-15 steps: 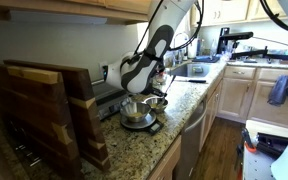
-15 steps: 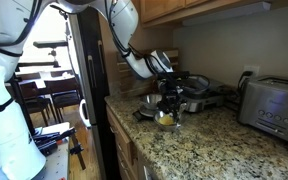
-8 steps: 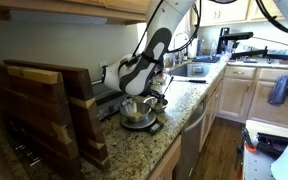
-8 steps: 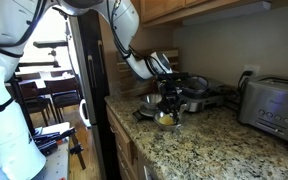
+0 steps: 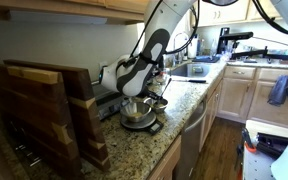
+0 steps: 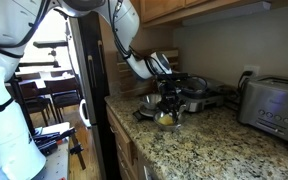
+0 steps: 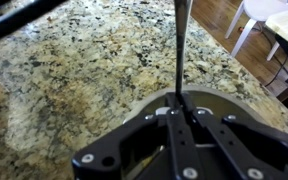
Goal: Use the spoon to transfer one spoon of contents from the left bowl to the right bowl
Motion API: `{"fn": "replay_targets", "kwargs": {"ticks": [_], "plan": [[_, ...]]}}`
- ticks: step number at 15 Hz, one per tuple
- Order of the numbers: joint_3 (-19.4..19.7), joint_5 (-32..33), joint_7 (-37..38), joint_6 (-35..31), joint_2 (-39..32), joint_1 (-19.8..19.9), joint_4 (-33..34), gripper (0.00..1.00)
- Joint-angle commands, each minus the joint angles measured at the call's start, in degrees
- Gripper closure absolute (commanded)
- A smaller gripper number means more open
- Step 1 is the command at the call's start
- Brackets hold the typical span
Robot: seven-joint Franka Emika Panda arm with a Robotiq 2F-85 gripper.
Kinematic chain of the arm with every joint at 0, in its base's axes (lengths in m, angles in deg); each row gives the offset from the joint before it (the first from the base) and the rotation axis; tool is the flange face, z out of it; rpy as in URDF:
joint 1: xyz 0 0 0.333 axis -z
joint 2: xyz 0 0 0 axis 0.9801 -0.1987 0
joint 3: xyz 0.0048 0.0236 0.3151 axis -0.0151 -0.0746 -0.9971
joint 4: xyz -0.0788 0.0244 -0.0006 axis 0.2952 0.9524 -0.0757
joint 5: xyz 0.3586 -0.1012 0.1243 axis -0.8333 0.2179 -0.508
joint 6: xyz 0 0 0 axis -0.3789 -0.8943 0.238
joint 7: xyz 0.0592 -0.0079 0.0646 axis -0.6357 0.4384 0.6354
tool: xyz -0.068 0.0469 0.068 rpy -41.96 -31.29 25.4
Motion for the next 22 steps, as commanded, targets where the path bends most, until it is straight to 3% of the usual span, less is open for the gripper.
{"fn": "replay_targets", "kwargs": {"ticks": [1,11,22], "plan": [[-0.5,-1.7,-1.6,-0.6,0.2,0.9,0.4,0.97],[-0.4,-9.6,-4.1,-6.5,1.1,3.8,0.3,0.97],[1.3,-11.8,-4.7,-9.7,4.1,5.4,-1.3,0.97]]}}
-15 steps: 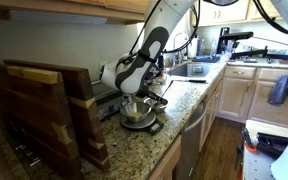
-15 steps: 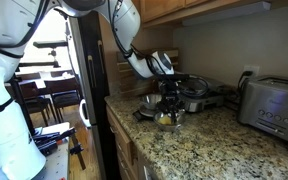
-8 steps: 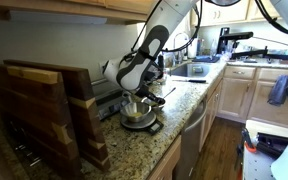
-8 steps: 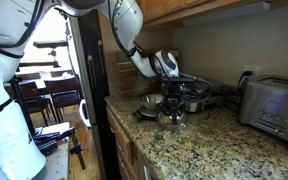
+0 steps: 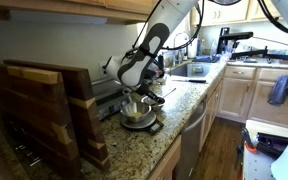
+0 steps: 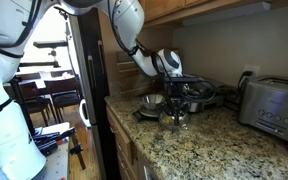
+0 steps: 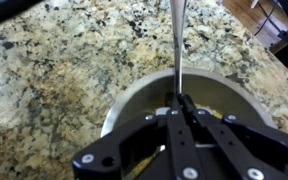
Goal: Use the spoon to transfer one spoon of contents from the left bowl to the right bowl
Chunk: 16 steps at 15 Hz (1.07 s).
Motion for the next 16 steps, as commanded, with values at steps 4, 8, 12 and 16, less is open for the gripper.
{"fn": "replay_targets", "kwargs": {"ticks": [4,8,12,16], "plan": [[0.5,-2.6,-2.3,-3.5,4.5,2.0,-3.8,0.97],[0.4,-6.0,-4.9,-5.8,5.4,3.0,-4.5,0.97],[0.8,-9.6,-7.1,-7.9,7.0,3.8,-6.0,0.97],[2.1,-9.3,-7.6,-8.9,9.7,3.2,-8.0,0.97]]}}
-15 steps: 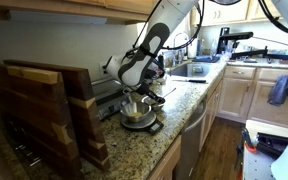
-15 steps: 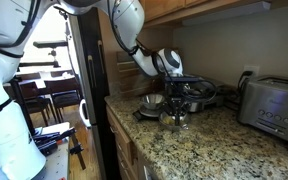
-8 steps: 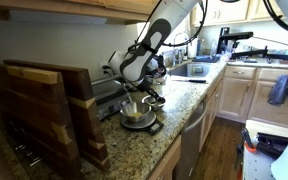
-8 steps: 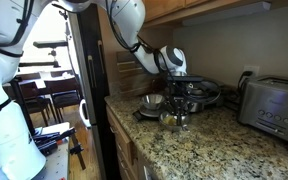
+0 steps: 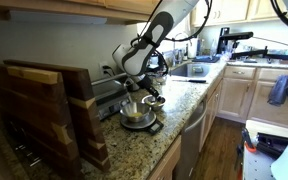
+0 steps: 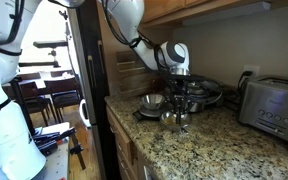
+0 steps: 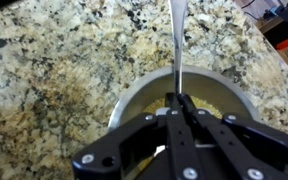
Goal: Use the spoon to transfer one spoon of contents from the left bowl to the right bowl
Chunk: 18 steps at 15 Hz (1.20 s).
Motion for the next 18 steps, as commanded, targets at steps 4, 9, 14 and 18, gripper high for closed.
{"fn": "replay_targets", "kwargs": {"ticks": [4,9,14,18], "plan": [[1.2,-0.6,-2.5,-2.9,8.1,-0.4,-7.6,0.97],[1.1,0.8,-4.2,-1.7,13.1,-1.9,-10.5,0.97],[0.7,2.6,-6.2,-0.3,17.6,-4.3,-12.7,0.97],[-0.1,5.8,-6.4,-0.9,19.9,-6.7,-14.1,0.97]]}}
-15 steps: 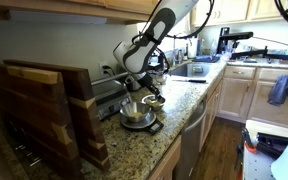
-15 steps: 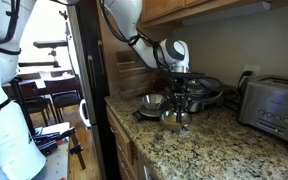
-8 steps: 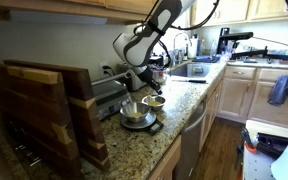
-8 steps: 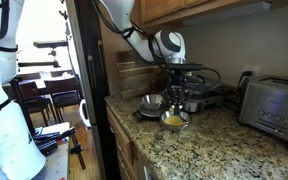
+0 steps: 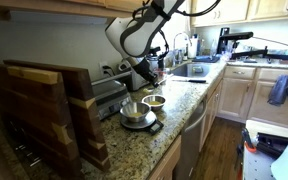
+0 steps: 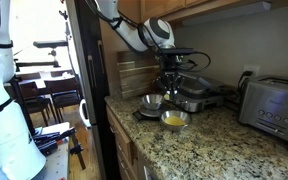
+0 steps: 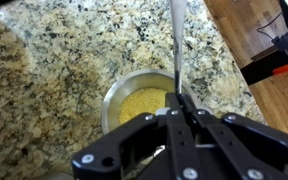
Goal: Use the spoon to transfer one spoon of contents from the left bowl to the right bowl
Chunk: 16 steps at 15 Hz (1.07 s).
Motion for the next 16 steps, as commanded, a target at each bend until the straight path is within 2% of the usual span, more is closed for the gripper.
{"fn": "replay_targets", "kwargs": {"ticks": [1,10,16], "plan": [[-0.5,3.9,-0.4,-1.0,4.9,-2.3,-4.6,0.97],[-3.8,10.9,2.4,-5.6,5.4,-6.3,-8.9,0.97],[-4.2,20.4,14.3,-12.7,7.6,-7.8,-14.7,0.97]]}}
